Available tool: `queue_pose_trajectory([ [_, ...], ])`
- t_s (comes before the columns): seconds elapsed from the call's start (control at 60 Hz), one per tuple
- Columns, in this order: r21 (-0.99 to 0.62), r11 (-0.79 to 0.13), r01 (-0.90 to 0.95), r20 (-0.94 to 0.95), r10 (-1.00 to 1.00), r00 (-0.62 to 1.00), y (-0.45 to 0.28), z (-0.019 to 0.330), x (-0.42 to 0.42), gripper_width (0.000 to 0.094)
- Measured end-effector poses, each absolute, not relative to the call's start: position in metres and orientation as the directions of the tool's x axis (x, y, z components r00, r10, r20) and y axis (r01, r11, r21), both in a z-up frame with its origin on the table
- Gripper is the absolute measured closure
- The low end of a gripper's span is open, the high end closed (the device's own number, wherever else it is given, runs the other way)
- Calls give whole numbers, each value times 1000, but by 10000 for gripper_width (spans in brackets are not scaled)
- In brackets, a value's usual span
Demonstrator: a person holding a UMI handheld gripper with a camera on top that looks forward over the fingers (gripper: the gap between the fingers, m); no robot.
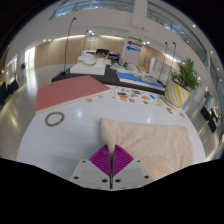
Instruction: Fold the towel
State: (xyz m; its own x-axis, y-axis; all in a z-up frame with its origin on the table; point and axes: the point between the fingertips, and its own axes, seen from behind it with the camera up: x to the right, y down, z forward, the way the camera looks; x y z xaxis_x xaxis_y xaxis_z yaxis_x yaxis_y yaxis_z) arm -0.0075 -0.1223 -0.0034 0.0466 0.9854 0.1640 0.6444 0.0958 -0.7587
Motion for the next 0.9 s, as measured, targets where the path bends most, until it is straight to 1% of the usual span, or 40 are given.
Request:
queue_pose_trajectory([
  [0.067,-769,48,637,111,992,58,-115,19,-7,928],
  [0.133,-793,18,609,79,994,73,-90,55,-9,926],
  [0.25,-821,-23,570,67,989,135,-14,107,-4,926],
  [0.3,-830,-22,558,84,983,164,27,122,-1,925],
  [0.367,-819,1,574,132,974,186,83,119,3,925],
  [0.417,-808,5,589,150,968,199,117,109,4,924],
  [0.533,-776,5,631,169,965,200,172,68,10,902],
  [0.55,-771,5,637,168,966,196,177,62,11,867],
  [0.617,-748,-5,664,155,971,182,192,43,16,406],
  [0.667,-743,-37,669,127,973,194,201,45,22,60],
  [0.7,-749,-62,660,106,972,211,207,54,30,114],
  [0.75,-762,-77,642,80,974,212,209,75,48,80],
  [0.817,-775,-85,627,57,978,203,209,110,81,83],
  [0.9,-780,-93,619,38,980,195,206,165,140,82],
])
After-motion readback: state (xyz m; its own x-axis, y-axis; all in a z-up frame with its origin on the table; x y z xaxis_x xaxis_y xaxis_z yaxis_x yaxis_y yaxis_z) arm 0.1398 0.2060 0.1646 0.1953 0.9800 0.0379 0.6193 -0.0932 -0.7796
